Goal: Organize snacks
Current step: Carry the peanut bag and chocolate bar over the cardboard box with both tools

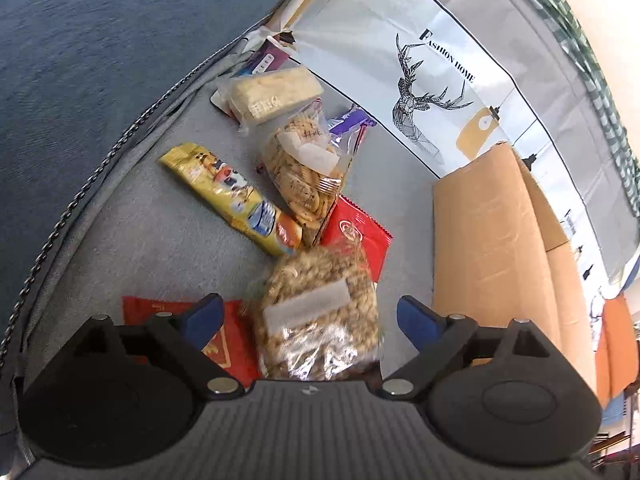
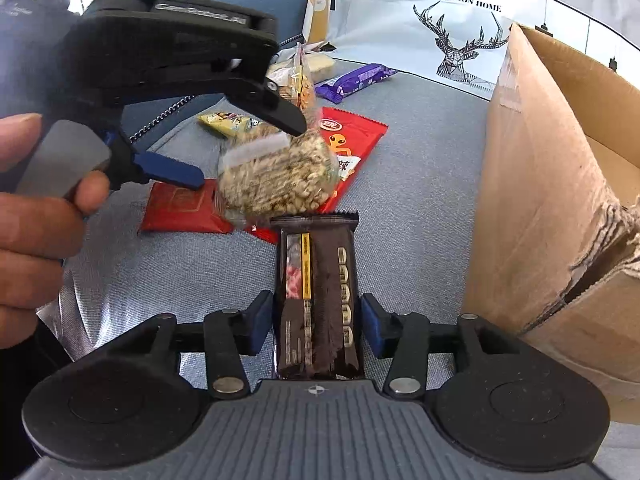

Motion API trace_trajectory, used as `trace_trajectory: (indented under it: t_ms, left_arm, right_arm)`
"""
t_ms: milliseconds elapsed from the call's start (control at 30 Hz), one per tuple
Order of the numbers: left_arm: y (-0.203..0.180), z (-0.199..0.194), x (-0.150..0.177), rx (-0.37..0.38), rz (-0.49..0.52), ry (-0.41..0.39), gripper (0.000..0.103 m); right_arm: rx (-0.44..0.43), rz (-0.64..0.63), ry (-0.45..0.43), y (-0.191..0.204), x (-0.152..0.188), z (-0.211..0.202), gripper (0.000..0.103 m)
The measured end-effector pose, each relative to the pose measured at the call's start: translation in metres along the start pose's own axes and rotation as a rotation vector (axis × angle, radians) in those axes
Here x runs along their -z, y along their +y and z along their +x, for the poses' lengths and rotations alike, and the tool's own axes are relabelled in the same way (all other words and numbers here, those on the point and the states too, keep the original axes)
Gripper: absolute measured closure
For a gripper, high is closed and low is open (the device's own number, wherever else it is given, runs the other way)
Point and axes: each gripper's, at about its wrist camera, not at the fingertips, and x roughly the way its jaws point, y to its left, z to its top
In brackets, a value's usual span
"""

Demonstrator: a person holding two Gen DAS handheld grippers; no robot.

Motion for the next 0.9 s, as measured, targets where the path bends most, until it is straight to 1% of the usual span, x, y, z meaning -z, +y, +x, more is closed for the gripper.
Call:
trace_trajectory:
  t_ms: [100,167,200,233,333,367,433,500,533,633,767,900]
  left_arm:
    - [-0.008,0.008,0.001,-0.019,0.032,0.008,0.007]
    - [-0.017,0.013,0.003,-0.044,0.084,0.012,0.006]
    - [-0.021,0.016,0.004,-0.057,0.113,0.018,0.003]
    - [-0.025,0.019,0.006,-0.068,0.140,0.023,0.002]
    - [-0.035,0.027,0.011,-0.105,0.222,0.028,0.002]
    - [-0.038,0.028,0.013,-0.116,0.242,0.029,0.002]
    - [-0.041,0.028,0.016,-0.133,0.271,0.014,0.014]
    - [-0.041,0.026,0.016,-0.126,0.267,0.005,0.017]
    - [-0.041,0.025,0.016,-0.124,0.262,0.001,0.018]
    - [-0.039,0.017,0.013,-0.122,0.242,-0.032,0.018]
    - [-0.036,-0.005,0.008,-0.068,0.192,-0.095,0.018]
    - [-0.037,-0.032,0.002,-0.006,0.149,-0.164,0.018]
  right_arm:
    - [0.003,0.002,-0.002,0.002,0.001,0.000,0.052]
    - [0.004,0.000,-0.003,0.002,0.002,0.001,0.052]
    - [0.004,-0.002,-0.003,0.002,0.002,0.001,0.052]
    - [0.004,-0.004,-0.004,0.002,0.003,0.001,0.052]
    - [0.005,-0.011,-0.007,0.001,0.002,0.002,0.052]
    - [0.007,-0.013,-0.008,0.001,0.002,0.002,0.052]
    - [0.010,-0.016,-0.011,0.001,0.003,0.002,0.052]
    - [0.014,-0.020,-0.015,0.001,0.003,0.002,0.057]
    - [0.014,-0.025,-0.018,0.003,0.003,0.002,0.062]
    - [0.019,-0.039,-0.032,0.004,0.004,-0.002,0.062]
    - [0.031,-0.057,-0.087,0.007,0.005,-0.018,0.062]
    - [0.030,-0.066,-0.156,0.008,0.000,-0.046,0.062]
